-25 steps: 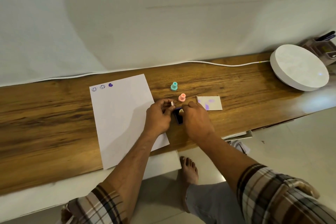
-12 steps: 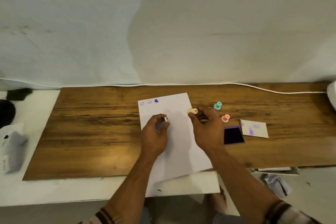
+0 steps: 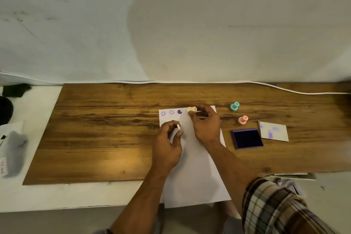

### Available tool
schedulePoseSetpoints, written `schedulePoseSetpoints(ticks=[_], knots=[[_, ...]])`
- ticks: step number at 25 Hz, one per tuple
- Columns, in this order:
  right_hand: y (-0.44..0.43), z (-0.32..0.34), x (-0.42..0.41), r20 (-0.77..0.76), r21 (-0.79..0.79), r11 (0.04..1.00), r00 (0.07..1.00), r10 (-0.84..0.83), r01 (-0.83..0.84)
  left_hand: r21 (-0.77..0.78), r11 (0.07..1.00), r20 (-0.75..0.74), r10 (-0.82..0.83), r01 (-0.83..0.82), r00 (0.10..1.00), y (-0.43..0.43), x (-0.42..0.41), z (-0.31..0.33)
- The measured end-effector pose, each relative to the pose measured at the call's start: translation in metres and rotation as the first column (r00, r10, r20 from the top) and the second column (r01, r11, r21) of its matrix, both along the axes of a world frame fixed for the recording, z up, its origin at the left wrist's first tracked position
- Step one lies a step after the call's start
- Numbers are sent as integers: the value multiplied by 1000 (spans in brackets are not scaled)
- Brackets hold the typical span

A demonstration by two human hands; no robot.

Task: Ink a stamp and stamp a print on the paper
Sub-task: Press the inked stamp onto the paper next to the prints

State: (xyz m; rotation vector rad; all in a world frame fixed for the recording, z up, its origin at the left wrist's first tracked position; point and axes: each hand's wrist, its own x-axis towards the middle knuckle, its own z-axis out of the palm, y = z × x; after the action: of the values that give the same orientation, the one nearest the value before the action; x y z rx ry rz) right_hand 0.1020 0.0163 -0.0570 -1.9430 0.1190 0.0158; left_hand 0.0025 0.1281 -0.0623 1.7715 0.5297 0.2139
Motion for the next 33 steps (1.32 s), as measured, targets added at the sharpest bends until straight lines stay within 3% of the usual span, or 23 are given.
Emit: schedulePoseSetpoints(ticks=[6,12,33], knots=[[4,-11,3,110,-151,986,990,88,-71,118,993,23,7,-10,1000,-5,-2,-10],[2,-12,2,158,-168,983,982,99,-72,135,991,83,8,-20,996,-4,-1,-3],[6,-9,-2,146,-371,915,964,222,-155,149,989,84,-26,14,996,-3,-2,-4]])
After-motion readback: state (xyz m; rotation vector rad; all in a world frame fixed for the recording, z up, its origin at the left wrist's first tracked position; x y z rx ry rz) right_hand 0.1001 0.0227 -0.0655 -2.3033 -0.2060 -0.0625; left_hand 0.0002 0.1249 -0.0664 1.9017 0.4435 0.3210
